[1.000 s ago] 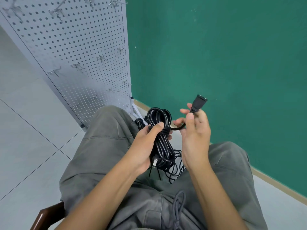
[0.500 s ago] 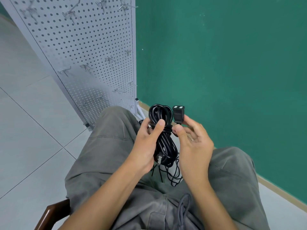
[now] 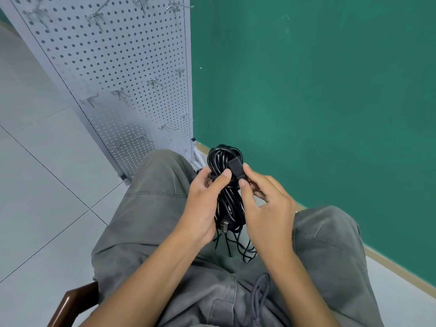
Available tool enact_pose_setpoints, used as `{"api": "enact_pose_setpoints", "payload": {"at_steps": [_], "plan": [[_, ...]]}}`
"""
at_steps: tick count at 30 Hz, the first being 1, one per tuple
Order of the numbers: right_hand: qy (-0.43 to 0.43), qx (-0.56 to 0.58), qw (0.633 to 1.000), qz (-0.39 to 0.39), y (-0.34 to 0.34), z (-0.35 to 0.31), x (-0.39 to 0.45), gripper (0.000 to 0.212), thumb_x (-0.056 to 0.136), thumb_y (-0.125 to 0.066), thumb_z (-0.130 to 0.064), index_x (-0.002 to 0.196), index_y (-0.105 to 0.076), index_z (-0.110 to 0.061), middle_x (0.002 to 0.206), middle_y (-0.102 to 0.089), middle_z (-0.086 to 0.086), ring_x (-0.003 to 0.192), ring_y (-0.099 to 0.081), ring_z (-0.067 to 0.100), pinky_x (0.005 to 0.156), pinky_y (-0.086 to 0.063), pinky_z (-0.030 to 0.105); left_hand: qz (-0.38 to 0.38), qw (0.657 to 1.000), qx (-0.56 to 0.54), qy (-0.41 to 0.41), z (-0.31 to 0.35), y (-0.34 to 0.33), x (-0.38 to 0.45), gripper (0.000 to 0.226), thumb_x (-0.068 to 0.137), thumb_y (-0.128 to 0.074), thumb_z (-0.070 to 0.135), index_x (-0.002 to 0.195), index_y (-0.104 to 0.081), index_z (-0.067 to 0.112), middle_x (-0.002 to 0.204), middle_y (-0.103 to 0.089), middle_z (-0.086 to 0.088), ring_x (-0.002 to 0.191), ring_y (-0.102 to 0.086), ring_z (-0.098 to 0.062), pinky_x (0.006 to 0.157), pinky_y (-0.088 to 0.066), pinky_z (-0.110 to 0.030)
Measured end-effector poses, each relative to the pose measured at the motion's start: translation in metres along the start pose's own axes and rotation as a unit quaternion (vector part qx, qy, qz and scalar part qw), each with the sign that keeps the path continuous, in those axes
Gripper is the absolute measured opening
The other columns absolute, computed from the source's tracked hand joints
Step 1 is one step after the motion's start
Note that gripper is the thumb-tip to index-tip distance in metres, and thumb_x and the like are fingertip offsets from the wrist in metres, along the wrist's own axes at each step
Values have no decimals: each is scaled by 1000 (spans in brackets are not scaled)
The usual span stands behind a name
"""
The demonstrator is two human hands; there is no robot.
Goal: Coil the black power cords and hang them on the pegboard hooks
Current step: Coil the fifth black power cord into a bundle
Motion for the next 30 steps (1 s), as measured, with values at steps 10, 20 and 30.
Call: {"api": "enact_pose_setpoints", "payload": {"at_steps": [10, 20, 30], "plan": [[-8, -38, 999, 38, 7, 1, 5, 23, 88, -80, -8, 110, -79, -13, 88, -72, -5, 75, -62, 7, 75, -53, 20, -16, 1000, 8, -13, 1, -3, -1, 33, 95, -71, 26, 124, -66, 11, 125, -69, -20, 124, -63, -38, 111, -45, -59], [-40, -68, 997, -2, 2, 3, 15, 23, 87, -78, -6, 107, -79, -16, 85, -68, -5, 73, -57, 4, 71, -48, 16, -9, 996, 49, -72, 10, -6, -5, 23, 102, -61, 10, 124, -64, 12, 119, -73, -13, 119, -66, -33, 110, -47, -54], [-25, -93, 991, -90, -4, -6, 27, 20, 90, -75, -9, 109, -79, -16, 77, -56, -9, 69, -49, 7, 66, -38, 8, -28, 989, 89, -113, 20, -9, -6, 29, 97, -61, 21, 125, -65, 28, 123, -72, -4, 122, -65, -23, 112, -45, -53]]}}
Point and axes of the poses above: each hand's wrist, its own x-axis towards the middle knuckle, its own y-axis out of the back of the hand, z = x × y, the point moved 10 cm from there along x, towards the middle knuckle
